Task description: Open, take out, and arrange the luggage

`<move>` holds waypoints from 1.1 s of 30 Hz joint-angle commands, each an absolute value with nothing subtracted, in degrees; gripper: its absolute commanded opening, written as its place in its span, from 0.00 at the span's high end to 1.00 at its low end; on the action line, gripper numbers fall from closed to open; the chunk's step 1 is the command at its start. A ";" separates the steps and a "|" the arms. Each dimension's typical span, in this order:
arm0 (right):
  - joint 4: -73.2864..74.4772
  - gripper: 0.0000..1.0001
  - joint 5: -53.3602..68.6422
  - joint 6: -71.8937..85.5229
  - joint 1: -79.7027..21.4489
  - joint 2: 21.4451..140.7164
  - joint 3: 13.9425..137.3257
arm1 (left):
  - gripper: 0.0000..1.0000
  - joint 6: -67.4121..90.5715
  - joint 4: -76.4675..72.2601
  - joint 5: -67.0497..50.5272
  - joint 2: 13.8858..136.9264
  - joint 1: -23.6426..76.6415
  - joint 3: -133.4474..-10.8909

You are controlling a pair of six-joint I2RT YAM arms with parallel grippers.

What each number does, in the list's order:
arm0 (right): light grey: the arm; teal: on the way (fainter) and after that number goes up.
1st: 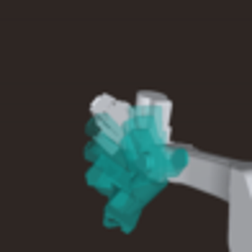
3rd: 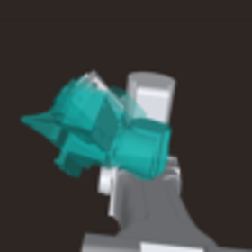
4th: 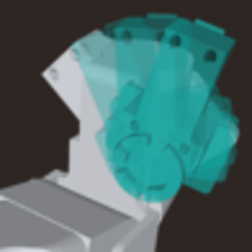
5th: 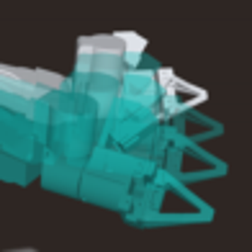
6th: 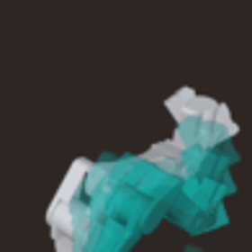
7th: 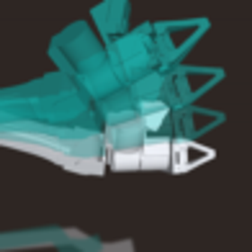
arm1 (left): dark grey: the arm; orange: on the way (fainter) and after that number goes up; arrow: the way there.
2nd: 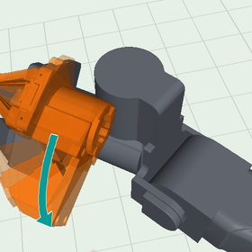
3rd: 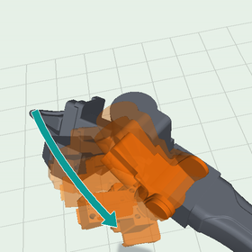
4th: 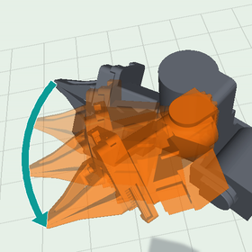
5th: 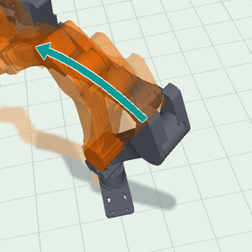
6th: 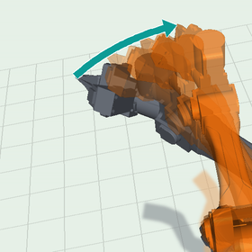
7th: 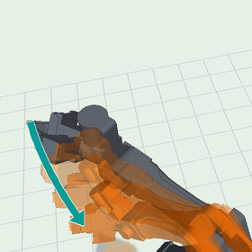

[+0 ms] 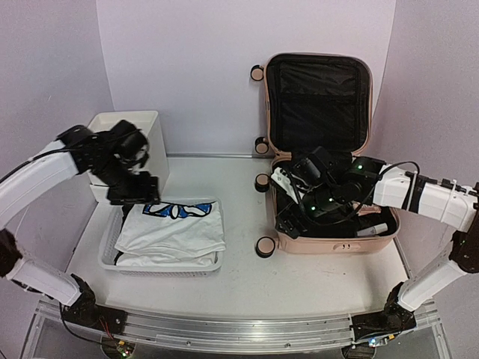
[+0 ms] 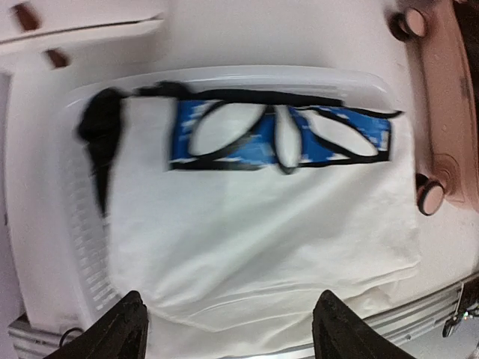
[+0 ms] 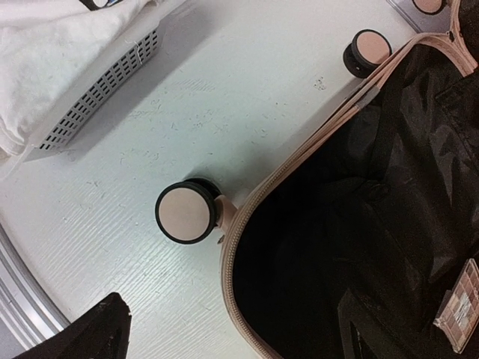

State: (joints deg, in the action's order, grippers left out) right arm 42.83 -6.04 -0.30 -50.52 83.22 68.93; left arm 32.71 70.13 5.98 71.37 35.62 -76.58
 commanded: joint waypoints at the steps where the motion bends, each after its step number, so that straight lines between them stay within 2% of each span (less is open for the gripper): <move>1: 40.76 0.02 -5.78 2.28 -49.73 80.13 69.31 | 0.23 36.73 60.45 5.58 85.83 46.89 -86.89; 7: 41.32 0.02 -5.71 3.87 -49.49 76.47 67.67 | 0.21 36.87 58.72 13.48 105.79 55.66 -102.52; 9: 41.67 0.02 -5.96 4.32 -49.51 75.50 67.04 | 0.24 35.42 55.85 11.81 109.30 56.60 -104.35; 13: 42.30 0.02 -6.98 4.96 -49.52 74.10 65.92 | 0.40 34.08 48.59 3.78 112.82 56.71 -104.32; 15: 42.52 0.02 -7.48 5.09 -49.49 73.48 65.63 | 0.43 34.26 47.52 0.95 115.17 56.17 -104.38; 18: 42.69 0.02 -7.88 4.89 -49.54 73.15 65.48 | 0.41 34.70 47.22 -3.36 118.33 54.88 -103.67; 22: 42.88 0.02 -8.10 4.51 -49.49 73.74 65.87 | 0.39 35.32 46.44 -3.17 117.69 52.14 -99.73; 33: 42.98 0.02 -6.88 4.39 -49.48 77.38 67.38 | 0.36 32.41 43.19 2.10 103.83 45.91 -79.33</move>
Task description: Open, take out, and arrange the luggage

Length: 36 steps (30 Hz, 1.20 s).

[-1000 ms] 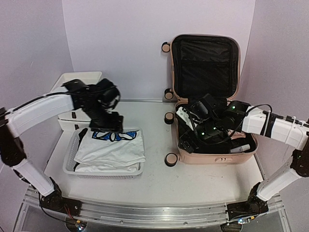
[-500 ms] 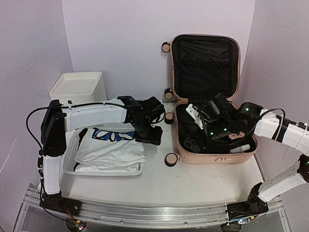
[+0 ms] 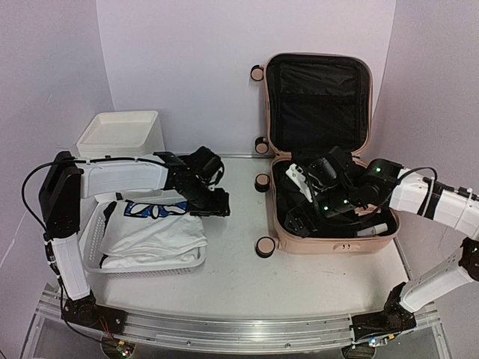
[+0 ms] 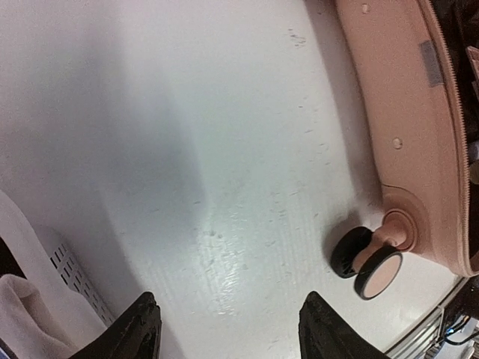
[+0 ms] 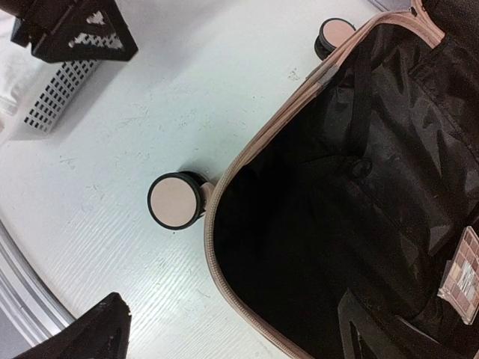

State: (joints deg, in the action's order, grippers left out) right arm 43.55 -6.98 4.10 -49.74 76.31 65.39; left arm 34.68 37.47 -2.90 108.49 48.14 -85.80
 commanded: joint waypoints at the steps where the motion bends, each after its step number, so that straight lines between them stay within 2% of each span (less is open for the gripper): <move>1: 42.98 0.02 -6.78 4.39 -49.46 77.55 67.47 | 0.36 31.70 43.15 2.33 102.46 45.76 -77.56; 9: 42.93 0.02 -6.21 4.31 -49.44 78.93 68.35 | 0.38 24.25 43.84 2.52 87.54 45.57 -66.00; 12: 42.98 0.02 -6.11 4.39 -49.45 79.68 69.02 | 0.37 18.93 45.09 2.71 81.94 45.53 -68.04; 17: 42.98 0.02 -6.22 4.52 -49.41 79.25 69.01 | 0.25 11.12 45.90 6.43 77.18 42.63 -78.35; 19: 42.98 0.02 -6.12 4.94 -49.47 79.06 68.95 | 0.14 9.55 45.87 10.24 78.11 40.11 -82.84; 22: 43.06 0.02 -5.95 5.80 -49.41 78.40 68.54 | 0.10 9.45 46.91 15.33 82.60 35.06 -90.87; 28: 43.41 0.02 -6.45 6.94 -49.41 75.53 67.07 | 0.11 10.96 48.75 8.66 95.30 22.15 -107.02; 36: 44.11 0.02 -8.74 6.94 -49.41 72.58 65.28 | 0.12 12.91 52.44 4.46 108.61 18.29 -121.12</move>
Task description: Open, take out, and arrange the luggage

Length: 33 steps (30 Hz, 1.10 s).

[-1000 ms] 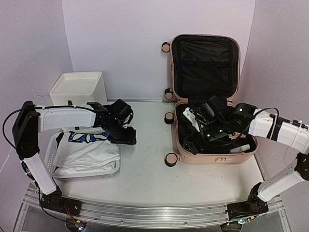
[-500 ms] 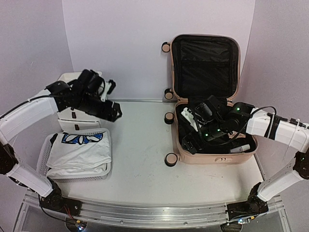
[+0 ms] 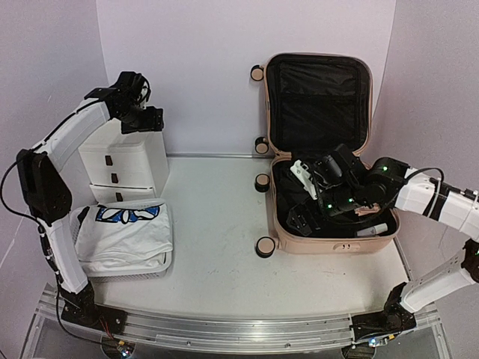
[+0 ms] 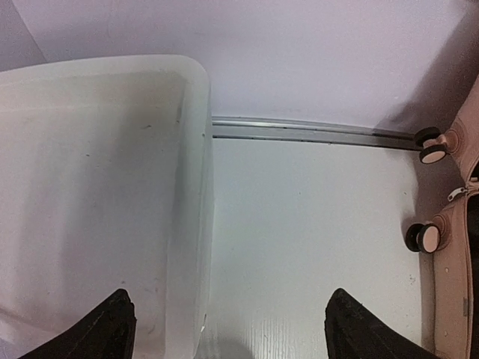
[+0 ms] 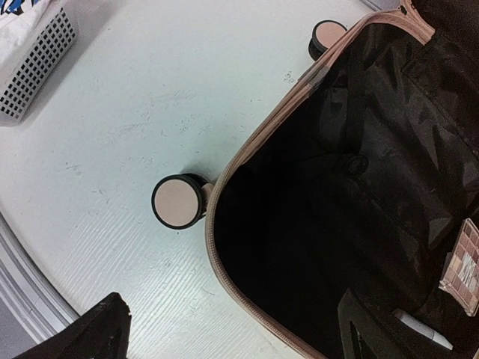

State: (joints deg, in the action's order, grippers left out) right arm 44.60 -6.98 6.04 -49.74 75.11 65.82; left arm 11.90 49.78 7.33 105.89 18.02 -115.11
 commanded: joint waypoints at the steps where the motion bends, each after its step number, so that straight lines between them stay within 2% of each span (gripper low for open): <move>1: 44.12 0.02 -9.00 6.94 -49.45 72.45 65.10 | 0.12 13.45 52.48 3.08 109.58 18.33 -121.82; 12: 44.12 0.02 -9.23 6.59 -49.41 73.52 65.54 | 0.20 23.69 51.90 -18.62 118.79 18.28 -128.96; 17: 44.12 0.02 -8.84 6.98 -49.45 74.29 65.94 | 0.20 27.85 46.93 -28.25 124.21 19.09 -136.07; 23: 44.38 0.02 -8.70 7.56 -49.43 74.38 66.53 | 0.16 26.32 43.79 -36.35 129.19 21.24 -145.25; 27: 44.55 0.02 -9.04 7.65 -49.43 74.59 66.60 | 0.12 18.73 43.78 -37.21 122.76 21.18 -141.18; 33: 44.56 0.02 -8.71 7.06 -49.46 77.75 67.78 | 0.09 9.86 44.80 -33.23 104.37 18.75 -123.98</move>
State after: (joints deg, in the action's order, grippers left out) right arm 45.30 -8.40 6.87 -49.74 75.61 65.14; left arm 17.10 46.44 -33.15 120.20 21.06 -130.41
